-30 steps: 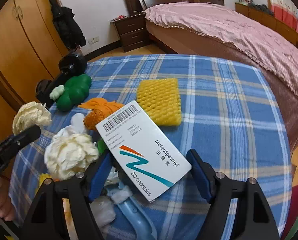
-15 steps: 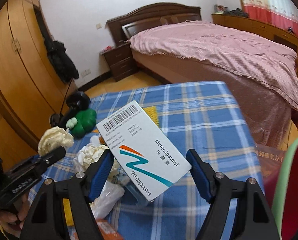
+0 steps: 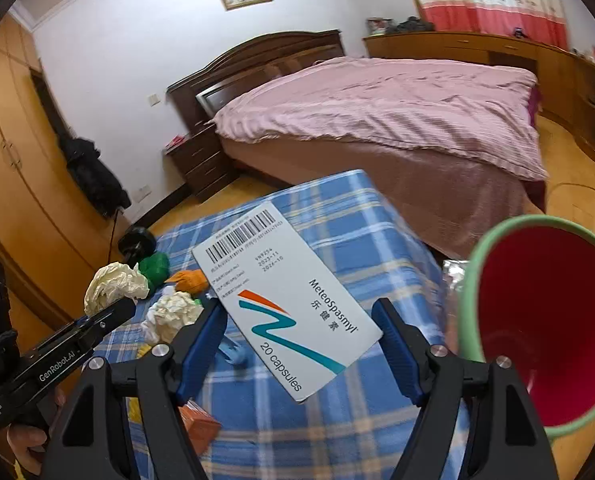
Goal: Collect trash
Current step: 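Carry both items over the red bin and open both tools to drop them, then move both tools back over the table toward the remaining trash, then grasp the yellow foam mesh with the left tool while the right tool grasps the orange box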
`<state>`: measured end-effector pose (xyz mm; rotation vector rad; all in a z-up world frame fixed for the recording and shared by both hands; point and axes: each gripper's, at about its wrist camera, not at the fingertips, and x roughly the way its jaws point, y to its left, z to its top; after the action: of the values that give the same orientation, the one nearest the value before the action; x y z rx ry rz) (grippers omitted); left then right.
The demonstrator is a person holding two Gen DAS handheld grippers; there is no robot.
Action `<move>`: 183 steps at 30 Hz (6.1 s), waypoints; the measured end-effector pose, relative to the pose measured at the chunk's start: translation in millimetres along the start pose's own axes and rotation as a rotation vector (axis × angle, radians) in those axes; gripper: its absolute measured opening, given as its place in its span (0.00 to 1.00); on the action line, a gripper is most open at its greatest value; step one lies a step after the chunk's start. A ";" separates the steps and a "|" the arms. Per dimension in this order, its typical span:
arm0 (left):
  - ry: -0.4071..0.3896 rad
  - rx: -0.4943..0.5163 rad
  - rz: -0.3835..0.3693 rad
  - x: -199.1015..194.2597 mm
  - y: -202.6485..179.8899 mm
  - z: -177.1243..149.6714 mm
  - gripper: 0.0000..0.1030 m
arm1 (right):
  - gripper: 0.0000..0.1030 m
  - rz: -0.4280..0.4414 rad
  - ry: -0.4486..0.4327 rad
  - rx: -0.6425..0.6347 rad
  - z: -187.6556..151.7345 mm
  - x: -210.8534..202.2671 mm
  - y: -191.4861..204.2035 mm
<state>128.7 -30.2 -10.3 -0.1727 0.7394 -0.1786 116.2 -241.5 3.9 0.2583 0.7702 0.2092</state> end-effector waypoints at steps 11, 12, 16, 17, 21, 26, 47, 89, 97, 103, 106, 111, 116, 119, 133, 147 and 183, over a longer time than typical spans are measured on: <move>0.032 0.109 -0.110 12.6 -73.3 -4.1 0.28 | 0.75 -0.132 -0.037 0.101 -14.2 -40.3 -57.8; 0.040 0.122 -0.121 15.3 -81.8 -5.1 0.28 | 0.75 -0.140 -0.038 0.109 -15.8 -43.1 -63.0; 0.076 0.183 -0.171 24.7 -114.9 -11.8 0.28 | 0.75 -0.179 -0.051 0.146 -20.8 -53.6 -87.0; 0.082 0.196 -0.180 26.6 -120.6 -13.4 0.28 | 0.75 -0.195 -0.054 0.158 -22.9 -56.4 -94.7; 0.106 0.259 -0.218 34.7 -151.3 -20.8 0.28 | 0.75 -0.229 -0.055 0.206 -28.4 -59.7 -120.6; 0.135 0.315 -0.262 49.0 -184.6 -31.0 0.28 | 0.75 -0.272 -0.050 0.251 -40.2 -62.7 -146.9; 0.204 0.407 -0.289 106.6 -256.5 -46.8 0.45 | 0.80 -0.356 -0.064 0.348 -61.4 -68.7 -207.9; 0.083 0.184 -0.092 13.1 -124.5 -22.1 0.51 | 0.83 -0.215 -0.104 0.254 -64.9 -86.8 -108.8; 0.080 0.129 0.013 -6.6 -73.2 -26.3 0.51 | 0.84 -0.166 -0.067 0.202 -73.6 -75.9 -71.1; 0.082 0.075 0.086 -21.1 -29.5 -32.9 0.51 | 0.86 -0.131 -0.053 0.162 -78.4 -73.3 -44.8; 0.090 0.061 0.120 -25.3 -11.6 -38.8 0.51 | 0.86 -0.119 -0.050 0.147 -79.9 -73.5 -34.9; 0.128 0.030 0.147 -21.2 10.8 -53.6 0.51 | 0.86 -0.107 -0.034 0.132 -85.0 -70.1 -22.9; 0.169 0.011 0.165 -10.7 25.0 -66.1 0.51 | 0.86 -0.106 -0.017 0.117 -87.3 -64.9 -14.4; 0.196 0.007 0.171 -1.7 29.7 -71.7 0.51 | 0.86 -0.107 -0.008 0.112 -87.9 -61.5 -11.9; 0.213 -0.009 0.163 16.9 44.6 -84.2 0.45 | 0.86 -0.104 0.043 0.115 -93.0 -43.9 -9.9; 0.124 -0.014 0.074 -20.8 45.2 -76.9 0.20 | 0.86 -0.060 0.070 0.018 -89.8 -34.8 23.4; 0.072 -0.167 0.077 -46.5 102.0 -83.1 0.20 | 0.66 0.071 0.258 -0.255 -115.2 50.0 121.5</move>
<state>48.6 71.4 -62.7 -0.2977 0.8312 -0.0495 58.4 -94.8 -71.3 0.0164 0.9804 0.4102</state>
